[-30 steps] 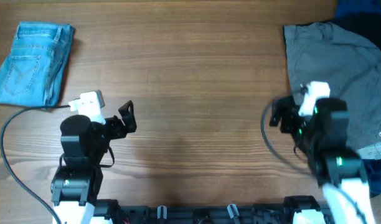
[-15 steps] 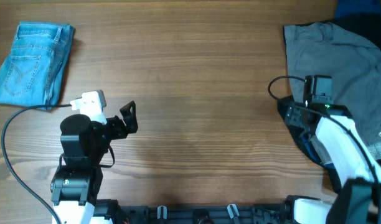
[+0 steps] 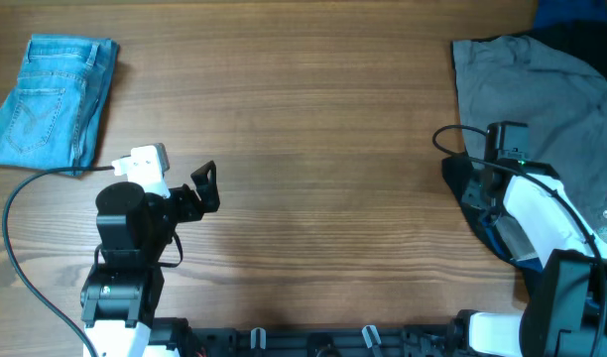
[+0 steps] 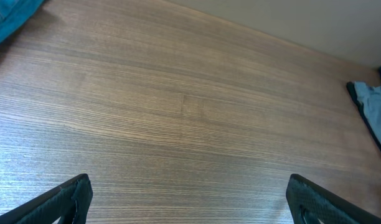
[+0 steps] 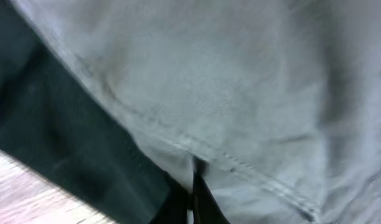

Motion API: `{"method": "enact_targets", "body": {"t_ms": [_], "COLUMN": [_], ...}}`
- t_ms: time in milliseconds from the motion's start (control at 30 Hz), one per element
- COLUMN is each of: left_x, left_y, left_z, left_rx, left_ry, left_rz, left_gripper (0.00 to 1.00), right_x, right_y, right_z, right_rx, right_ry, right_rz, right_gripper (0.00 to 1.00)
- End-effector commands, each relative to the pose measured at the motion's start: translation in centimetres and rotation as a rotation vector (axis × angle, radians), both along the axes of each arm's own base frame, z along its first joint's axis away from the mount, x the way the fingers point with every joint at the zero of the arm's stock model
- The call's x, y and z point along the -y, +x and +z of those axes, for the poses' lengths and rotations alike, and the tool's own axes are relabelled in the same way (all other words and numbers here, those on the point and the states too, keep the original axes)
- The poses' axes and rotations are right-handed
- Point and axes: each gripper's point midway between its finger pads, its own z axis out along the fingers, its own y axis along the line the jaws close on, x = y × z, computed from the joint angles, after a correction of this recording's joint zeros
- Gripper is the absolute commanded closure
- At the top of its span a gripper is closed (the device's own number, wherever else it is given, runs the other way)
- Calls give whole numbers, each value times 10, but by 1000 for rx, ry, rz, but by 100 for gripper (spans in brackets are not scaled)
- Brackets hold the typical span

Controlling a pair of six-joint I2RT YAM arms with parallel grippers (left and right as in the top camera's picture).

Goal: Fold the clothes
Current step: 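Reach the right gripper to the grey shorts on the right, then grasp the grey shorts with the right gripper and drag them leftward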

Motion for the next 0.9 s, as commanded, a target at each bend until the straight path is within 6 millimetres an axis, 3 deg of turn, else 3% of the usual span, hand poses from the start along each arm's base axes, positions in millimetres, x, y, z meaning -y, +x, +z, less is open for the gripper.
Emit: {"method": "enact_targets", "body": {"t_ms": [0,100,200,233,300,367,500,700,800,867], "left_x": [0,0,0,0,0,0,0,0,0,0], "left_y": [3,3,3,3,3,3,3,3,3,3], "left_z": [10,10,10,10,10,10,10,10,10,10], "left_rx": [23,23,23,23,23,23,23,23,23,23], "left_ry": [-8,-8,-8,-8,-8,-8,-7,-8,-8,-8], "left_rz": [-3,-3,-3,-3,-3,-3,-3,-3,-3,-3], "left_gripper": [0,0,0,0,0,0,0,0,0,0], "right_x": [-23,-31,-87,-113,-145,-169,-209,-297,-332,-336], "right_y": [32,61,87,89,83,74,58,35,40,47], "right_z": [34,91,145,161,179,186,187,202,201,187], "right_rx": [105,214,365,418,467,469,414,367,388,393], "right_ry": [148,197,461,585,774,896,979,1085,1020,905], "right_rz": [35,66,321,432,535,593,688,872,856,816], "right_gripper": [96,96,96,96,96,96,92,89,93,92]}}
